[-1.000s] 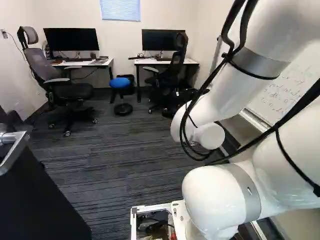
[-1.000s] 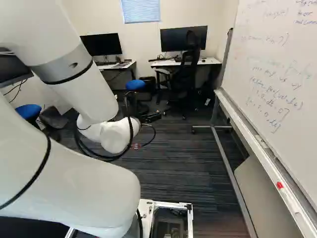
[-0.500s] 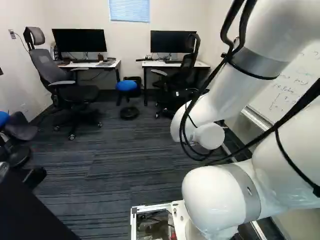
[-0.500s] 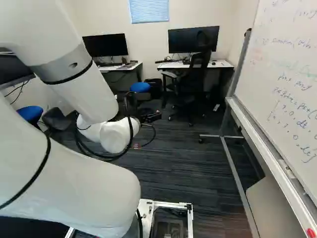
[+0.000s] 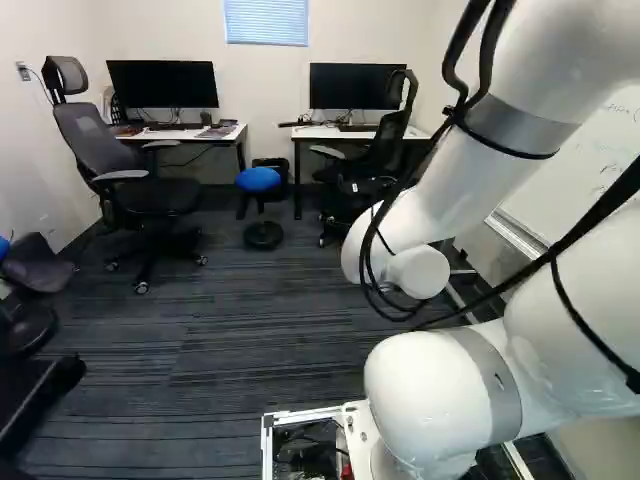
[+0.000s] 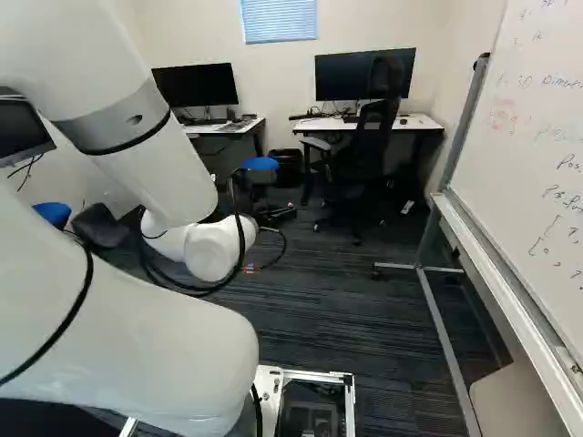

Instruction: Open the door and move inside

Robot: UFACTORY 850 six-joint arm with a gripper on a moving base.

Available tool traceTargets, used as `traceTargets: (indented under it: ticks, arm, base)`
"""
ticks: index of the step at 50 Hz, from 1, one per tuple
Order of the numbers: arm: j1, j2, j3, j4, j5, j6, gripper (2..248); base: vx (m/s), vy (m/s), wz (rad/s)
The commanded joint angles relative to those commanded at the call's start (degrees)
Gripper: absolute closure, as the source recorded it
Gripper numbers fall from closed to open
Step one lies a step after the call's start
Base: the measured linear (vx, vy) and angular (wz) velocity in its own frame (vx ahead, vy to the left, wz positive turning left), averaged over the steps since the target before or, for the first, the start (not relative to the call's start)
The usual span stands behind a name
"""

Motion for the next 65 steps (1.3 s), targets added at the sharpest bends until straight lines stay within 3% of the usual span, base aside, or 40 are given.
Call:
traceTargets:
  ticks: [50, 65]
  arm:
    - [0.0, 0.0, 0.0, 0.0, 0.0, 0.0, 3]
    - [0.0, 0.0, 0.0, 0.0, 0.0, 0.0, 3]
  base:
    - [0.236, 0.006, -0.004]
    - [0.047, 0.002, -0.001]
